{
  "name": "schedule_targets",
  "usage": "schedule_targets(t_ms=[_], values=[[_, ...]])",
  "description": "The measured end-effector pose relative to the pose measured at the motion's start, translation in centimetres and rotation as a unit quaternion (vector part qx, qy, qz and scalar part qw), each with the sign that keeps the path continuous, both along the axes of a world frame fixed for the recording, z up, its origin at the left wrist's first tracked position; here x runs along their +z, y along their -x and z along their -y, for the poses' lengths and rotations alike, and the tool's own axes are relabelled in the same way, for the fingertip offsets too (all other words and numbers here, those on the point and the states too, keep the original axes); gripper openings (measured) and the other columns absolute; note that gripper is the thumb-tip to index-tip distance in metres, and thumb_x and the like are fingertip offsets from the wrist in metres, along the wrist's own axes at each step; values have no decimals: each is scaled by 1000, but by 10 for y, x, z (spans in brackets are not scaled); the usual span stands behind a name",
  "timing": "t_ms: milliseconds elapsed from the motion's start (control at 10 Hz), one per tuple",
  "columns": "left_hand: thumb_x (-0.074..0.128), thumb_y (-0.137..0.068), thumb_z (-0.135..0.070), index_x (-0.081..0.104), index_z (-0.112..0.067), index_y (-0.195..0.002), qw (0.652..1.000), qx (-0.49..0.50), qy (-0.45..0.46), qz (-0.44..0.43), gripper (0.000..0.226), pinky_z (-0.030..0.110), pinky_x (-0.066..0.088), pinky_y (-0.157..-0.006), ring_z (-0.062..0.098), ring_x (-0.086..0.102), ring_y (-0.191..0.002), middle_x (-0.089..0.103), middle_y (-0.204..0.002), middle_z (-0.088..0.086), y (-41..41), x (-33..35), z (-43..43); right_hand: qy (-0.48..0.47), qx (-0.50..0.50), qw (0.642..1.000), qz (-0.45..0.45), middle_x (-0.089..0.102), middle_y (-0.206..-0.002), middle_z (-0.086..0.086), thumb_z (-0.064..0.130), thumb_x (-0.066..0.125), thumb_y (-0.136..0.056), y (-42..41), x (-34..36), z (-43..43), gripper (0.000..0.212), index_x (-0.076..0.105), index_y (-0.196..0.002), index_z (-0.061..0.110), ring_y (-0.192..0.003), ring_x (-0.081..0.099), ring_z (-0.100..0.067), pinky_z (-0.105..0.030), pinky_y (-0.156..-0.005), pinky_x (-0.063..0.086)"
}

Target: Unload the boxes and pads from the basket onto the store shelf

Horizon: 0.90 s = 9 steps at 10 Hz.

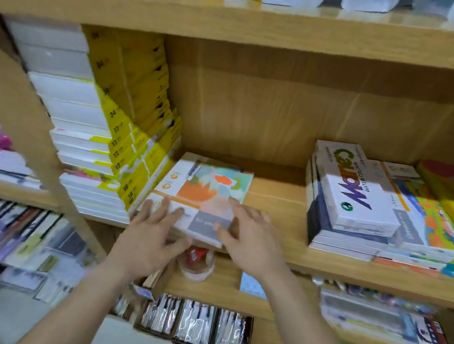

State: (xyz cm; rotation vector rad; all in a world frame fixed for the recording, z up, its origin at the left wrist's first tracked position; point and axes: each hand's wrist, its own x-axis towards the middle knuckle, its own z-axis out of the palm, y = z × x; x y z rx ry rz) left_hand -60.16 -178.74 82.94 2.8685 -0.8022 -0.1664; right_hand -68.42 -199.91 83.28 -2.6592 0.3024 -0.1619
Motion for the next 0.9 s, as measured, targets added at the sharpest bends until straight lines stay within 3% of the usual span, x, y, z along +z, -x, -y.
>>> schedule_targets(t_ms=[100, 200, 300, 400, 500, 800, 900], values=[[29, -96, -64, 27, -31, -158, 998, -27, -39, 46, 71, 48, 23, -119, 45, 20, -150, 22, -167, 7, -3, -16, 6, 44, 6, 998, -53, 27, -167, -4, 89, 31, -79, -15, -18, -1, 101, 26, -163, 32, -150, 26, -30, -49, -117, 28], [29, -101, -52, 27, -35, -157, 993, -55, -50, 91, 59, 47, 33, -115, 43, 27, -148, 27, -166, 2, -14, -19, 23, 75, -9, 996, -51, 13, -174, -1, 83, 36, -85, -25, -31, 17, 97, 17, -165, 33, -154, 22, -30, -48, -119, 26], [28, -104, -46, 23, -37, -157, 994, -56, -31, 88, 55, 45, 26, -118, 37, 23, -150, 24, -167, -1, -33, -21, 41, 70, -23, 996, -58, 5, -176, 3, 75, 40, -93, -44, -35, 33, 87, 10, -165, 37, -156, 21, -26, -47, -121, 22], [33, -104, -40, 33, -35, -155, 992, -53, -28, 113, 51, 44, 24, -118, 36, 31, -148, 32, -164, -1, -45, -25, 48, 49, -20, 997, -64, 3, -176, 6, 75, 46, -88, -55, -36, 41, 91, 10, -165, 40, -157, 18, -23, -46, -121, 18], [43, -103, -30, 44, -31, -151, 988, -76, 15, 131, 48, 45, 30, -116, 38, 38, -144, 42, -159, 2, -49, -32, 42, 43, -27, 997, -58, 4, -176, 8, 76, 46, -86, -53, -39, 42, 92, 10, -164, 42, -156, 19, -22, -46, -120, 19], [33, -103, -38, 26, -42, -155, 996, -64, 16, 62, 52, 40, 11, -122, 22, 14, -154, 21, -167, -8, -57, -26, 41, 51, -91, 992, -75, 31, -169, 4, 70, 42, -94, -29, -25, 21, 81, 17, -163, 38, -153, 30, -24, -48, -121, 24], [41, -101, -39, 28, -35, -155, 998, -56, -1, 27, 56, 43, 20, -121, 26, 19, -152, 22, -167, -4, -46, -3, 46, 67, -91, 988, -110, 38, -165, -1, 63, 49, -95, -13, -9, 17, 77, 27, -161, 31, -149, 36, -30, -50, -118, 32]])
